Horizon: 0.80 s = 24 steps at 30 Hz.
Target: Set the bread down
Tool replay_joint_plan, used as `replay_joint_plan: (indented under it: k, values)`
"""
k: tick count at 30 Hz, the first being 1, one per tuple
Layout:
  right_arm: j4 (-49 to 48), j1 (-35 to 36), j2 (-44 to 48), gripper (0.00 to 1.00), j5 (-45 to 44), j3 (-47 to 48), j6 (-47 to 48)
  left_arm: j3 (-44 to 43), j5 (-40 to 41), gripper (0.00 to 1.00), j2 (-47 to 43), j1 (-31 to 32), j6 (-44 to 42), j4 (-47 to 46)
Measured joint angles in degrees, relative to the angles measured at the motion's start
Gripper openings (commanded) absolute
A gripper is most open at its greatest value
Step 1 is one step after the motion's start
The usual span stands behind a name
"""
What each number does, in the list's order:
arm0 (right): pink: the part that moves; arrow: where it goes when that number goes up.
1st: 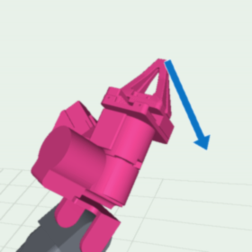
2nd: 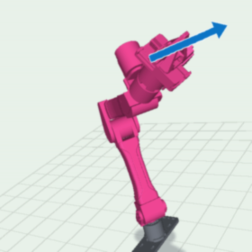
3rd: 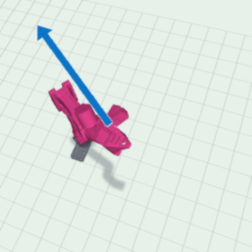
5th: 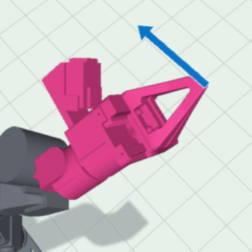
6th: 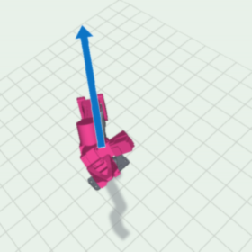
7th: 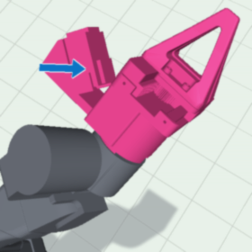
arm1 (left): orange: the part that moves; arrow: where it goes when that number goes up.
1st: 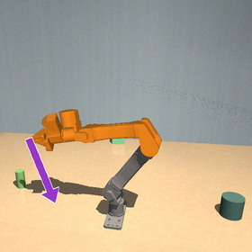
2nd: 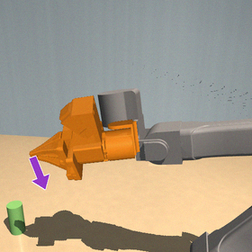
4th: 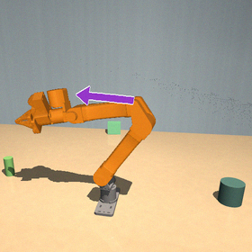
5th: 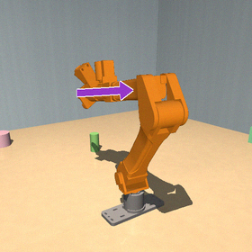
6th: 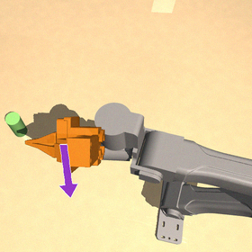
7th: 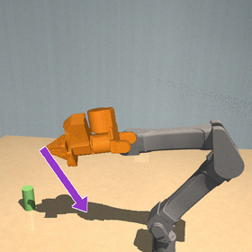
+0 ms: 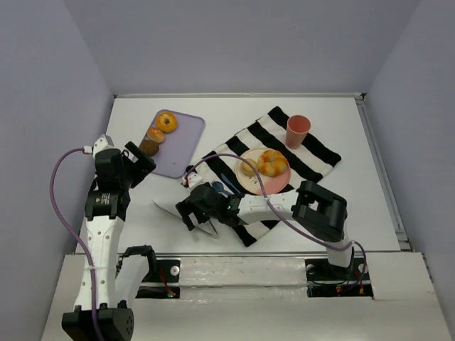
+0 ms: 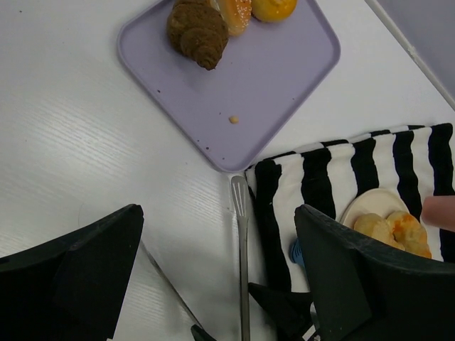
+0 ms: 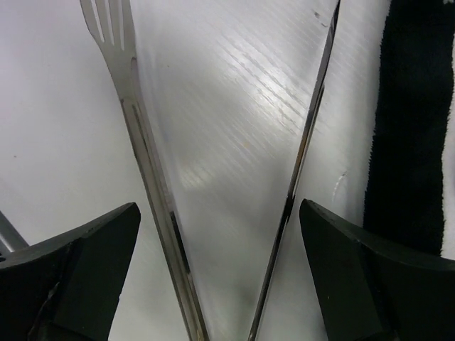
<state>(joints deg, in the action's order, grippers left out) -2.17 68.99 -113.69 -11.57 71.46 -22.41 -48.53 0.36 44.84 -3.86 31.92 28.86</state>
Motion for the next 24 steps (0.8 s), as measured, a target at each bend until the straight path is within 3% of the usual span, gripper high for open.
replay_joint_plan:
  k: [6, 15, 24]
  values:
    - [-0.3, 1.0, 4.0, 1.0, 0.0, -0.9, -0.2, 0.1, 0.0, 0.99, 0.0, 0.0, 0.0, 0.0]
    - [2.1, 0.1, 30.2, 1.0, -12.8, -7.1, -2.3, 0.1, -0.1, 0.99, 0.0, 0.0, 0.0, 0.0]
    - [17.1, -17.0, 59.0, 1.0, -21.1, -24.1, -11.1, 0.1, 0.0, 0.99, -0.3, 0.0, 0.0, 0.0]
